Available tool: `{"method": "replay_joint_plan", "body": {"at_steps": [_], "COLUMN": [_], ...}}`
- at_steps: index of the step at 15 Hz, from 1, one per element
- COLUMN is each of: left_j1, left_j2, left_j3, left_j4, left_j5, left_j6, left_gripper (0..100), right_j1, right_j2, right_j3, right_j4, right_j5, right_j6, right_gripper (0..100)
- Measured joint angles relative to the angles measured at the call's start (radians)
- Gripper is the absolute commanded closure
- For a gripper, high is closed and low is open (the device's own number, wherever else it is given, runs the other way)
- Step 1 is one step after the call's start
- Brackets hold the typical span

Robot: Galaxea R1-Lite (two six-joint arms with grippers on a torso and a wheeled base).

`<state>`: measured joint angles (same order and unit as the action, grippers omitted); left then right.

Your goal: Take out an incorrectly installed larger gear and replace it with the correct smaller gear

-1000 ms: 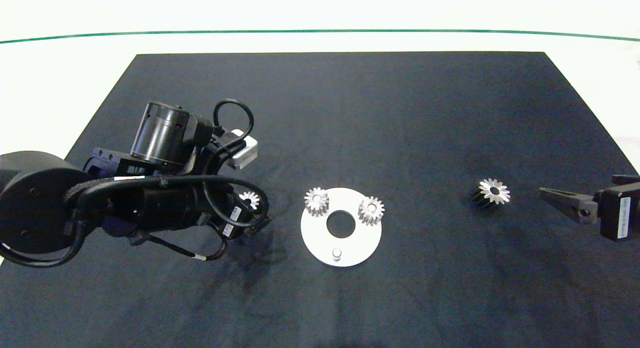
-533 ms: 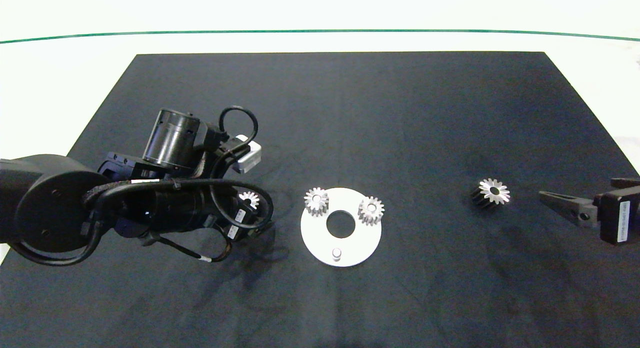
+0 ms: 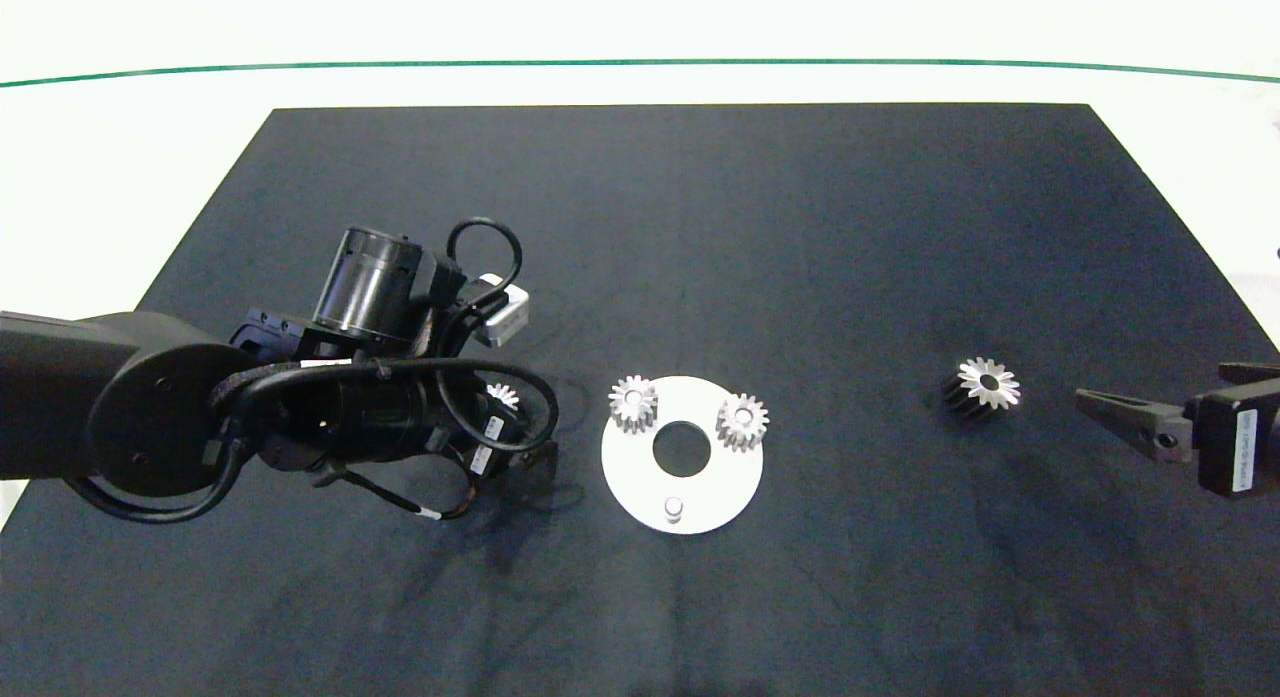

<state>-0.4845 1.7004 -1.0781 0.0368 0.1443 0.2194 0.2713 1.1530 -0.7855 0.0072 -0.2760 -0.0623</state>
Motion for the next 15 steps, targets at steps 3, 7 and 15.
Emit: {"method": "replay_joint_plan", "body": {"at_steps": [3,7,15], "left_j1": [0.001,0.001,0.001], "left_j2": [0.003,0.004,0.007], "left_j3": [0.0,-0.004,-0.015], "left_j4": [0.0,0.001,0.004], "left_j5": [0.0,0.0,0.0], "left_j6": [-0.003,-0.008,-0.017], "left_gripper": [7,16,31], "right_j1": [0.0,0.0,0.0], "right_j2": [0.0,-0.001,-0.001], "right_j3": [0.0,0.0,0.004], "right_j4": [0.0,0.0,-0.001], "right_j5": [0.0,0.0,0.0], "right_j6": [0.0,0.001,0.001], "right_gripper": [0,0,0]}}
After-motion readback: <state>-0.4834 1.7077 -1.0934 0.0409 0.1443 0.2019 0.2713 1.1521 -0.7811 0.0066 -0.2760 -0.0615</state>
